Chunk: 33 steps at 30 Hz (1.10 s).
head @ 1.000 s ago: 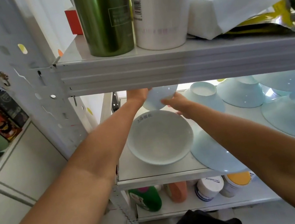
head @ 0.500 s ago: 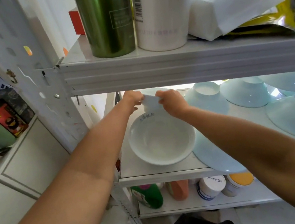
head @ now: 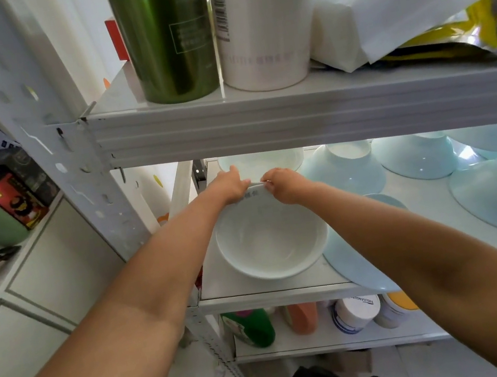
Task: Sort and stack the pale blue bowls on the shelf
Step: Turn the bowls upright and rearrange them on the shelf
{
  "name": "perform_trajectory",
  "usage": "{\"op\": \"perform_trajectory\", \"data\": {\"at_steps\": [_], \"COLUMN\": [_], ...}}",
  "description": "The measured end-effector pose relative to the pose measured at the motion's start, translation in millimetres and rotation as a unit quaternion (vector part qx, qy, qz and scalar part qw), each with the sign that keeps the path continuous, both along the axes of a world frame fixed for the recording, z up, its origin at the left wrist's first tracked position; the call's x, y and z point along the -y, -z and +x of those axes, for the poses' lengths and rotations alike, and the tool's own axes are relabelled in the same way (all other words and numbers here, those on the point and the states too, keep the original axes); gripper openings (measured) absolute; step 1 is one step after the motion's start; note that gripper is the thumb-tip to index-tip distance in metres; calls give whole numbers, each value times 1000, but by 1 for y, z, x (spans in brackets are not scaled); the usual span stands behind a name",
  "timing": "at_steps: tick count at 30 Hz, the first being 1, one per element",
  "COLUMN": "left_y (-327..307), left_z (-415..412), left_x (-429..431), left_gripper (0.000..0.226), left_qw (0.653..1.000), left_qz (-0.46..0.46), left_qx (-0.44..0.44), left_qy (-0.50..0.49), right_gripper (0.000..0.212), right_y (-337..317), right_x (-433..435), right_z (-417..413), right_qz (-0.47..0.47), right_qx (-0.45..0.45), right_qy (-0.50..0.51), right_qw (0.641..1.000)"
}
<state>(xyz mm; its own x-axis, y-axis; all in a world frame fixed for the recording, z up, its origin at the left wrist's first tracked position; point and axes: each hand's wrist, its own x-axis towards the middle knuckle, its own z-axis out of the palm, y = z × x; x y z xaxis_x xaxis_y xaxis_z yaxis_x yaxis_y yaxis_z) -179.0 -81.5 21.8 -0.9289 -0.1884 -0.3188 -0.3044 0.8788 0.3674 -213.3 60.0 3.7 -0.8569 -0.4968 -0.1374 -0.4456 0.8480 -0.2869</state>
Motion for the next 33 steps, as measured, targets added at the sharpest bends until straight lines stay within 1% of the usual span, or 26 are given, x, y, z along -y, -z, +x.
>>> {"op": "perform_trajectory", "data": {"at_steps": [4, 8, 11, 13, 15, 17, 20, 22, 24, 26, 28, 30, 32, 33], "left_y": [6, 10, 7, 3, -2, -5, -3, 0, 3, 8, 13, 17, 23, 25], "left_z": [3, 4, 1, -1, -3, -5, -6, -6, -5, -4, -4, -1, 4, 7], "left_x": [2, -3, -11, -19, -31, -45, -73, -93, -124, -132, -140, -157, -172, -177], "left_gripper": [67, 68, 68, 67, 64, 62, 63, 65, 65, 64, 63, 62, 61, 60], "left_qw": [998, 992, 981, 974, 968, 964, 963, 961, 951, 938, 930, 923, 918, 917], "left_qz": [-43, -126, -192, -217, -224, -220, -198, -185, -189, -198, -187, -182, -195, -200], "left_qx": [15, 6, -21, -54, -95, -120, -129, -137, -151, -154, -150, -140, -130, -127], "left_qy": [34, 28, 9, 22, 56, 92, 130, 154, 194, 238, 279, 308, 320, 321], "right_gripper": [46, 51, 52, 53, 52, 51, 51, 50, 50, 51, 54, 57, 60, 61], "right_y": [-2, -3, -1, -2, -4, -3, 2, 5, 5, 9, 12, 14, 15, 15], "right_x": [-7, -26, -49, -67, -88, -113, -153, -174, -202, -209, -214, -225, -234, -238], "right_z": [5, 7, 6, 6, 9, 12, 20, 24, 28, 31, 36, 40, 43, 45], "right_qz": [25, 52, 91, 105, 114, 128, 151, 140, 142, 144, 122, 80, 39, 23], "right_qx": [10, -26, -51, -69, -89, -90, -69, -57, -51, -43, -32, -18, -12, -23], "right_qy": [-4, -1, 2, 7, 17, 35, 76, 107, 127, 125, 135, 150, 150, 141], "right_qw": [1000, 998, 995, 992, 989, 987, 983, 983, 980, 981, 983, 985, 988, 990]}}
